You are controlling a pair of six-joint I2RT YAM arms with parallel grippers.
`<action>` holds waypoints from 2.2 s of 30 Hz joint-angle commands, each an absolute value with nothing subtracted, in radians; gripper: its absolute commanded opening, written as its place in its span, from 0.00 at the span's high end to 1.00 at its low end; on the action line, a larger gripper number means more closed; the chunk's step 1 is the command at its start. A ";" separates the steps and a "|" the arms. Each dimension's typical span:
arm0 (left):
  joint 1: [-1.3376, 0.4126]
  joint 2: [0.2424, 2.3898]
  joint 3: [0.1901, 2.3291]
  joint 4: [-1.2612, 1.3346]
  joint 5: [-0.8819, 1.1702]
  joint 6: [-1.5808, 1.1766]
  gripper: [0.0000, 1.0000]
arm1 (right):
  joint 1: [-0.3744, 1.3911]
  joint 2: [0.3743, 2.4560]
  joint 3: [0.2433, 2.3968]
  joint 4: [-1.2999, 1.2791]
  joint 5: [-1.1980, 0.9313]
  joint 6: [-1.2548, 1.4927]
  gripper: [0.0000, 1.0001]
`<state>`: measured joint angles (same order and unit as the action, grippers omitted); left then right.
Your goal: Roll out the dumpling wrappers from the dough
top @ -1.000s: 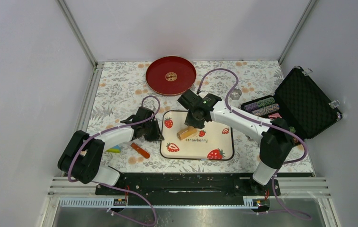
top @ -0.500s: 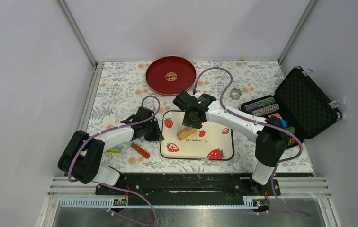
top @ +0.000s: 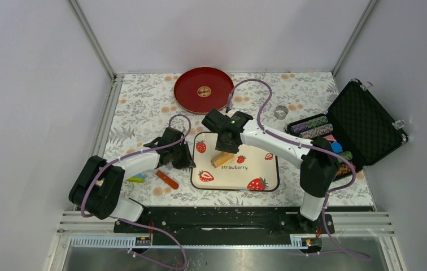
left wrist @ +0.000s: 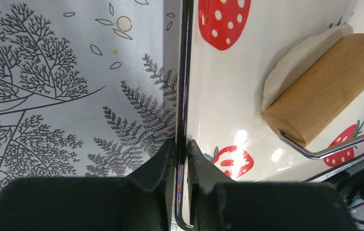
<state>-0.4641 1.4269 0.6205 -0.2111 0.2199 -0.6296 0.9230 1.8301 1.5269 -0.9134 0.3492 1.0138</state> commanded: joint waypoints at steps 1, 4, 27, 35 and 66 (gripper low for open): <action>-0.459 1.451 0.610 -0.293 0.146 -0.607 1.00 | 0.922 2.064 1.404 -0.960 0.306 1.001 1.00; -0.459 1.451 0.609 -0.293 0.147 -0.606 1.00 | 0.922 2.083 1.426 -0.956 0.307 0.990 1.00; -0.458 1.451 0.610 -0.293 0.147 -0.607 1.00 | 0.914 2.046 1.435 -0.799 0.322 0.956 1.00; -0.459 1.451 0.609 -0.293 0.147 -0.606 1.00 | 0.887 1.980 1.354 -0.698 0.316 0.970 1.00; -0.459 1.451 0.609 -0.293 0.147 -0.606 1.00 | 0.877 1.989 1.348 -0.555 0.246 0.901 1.00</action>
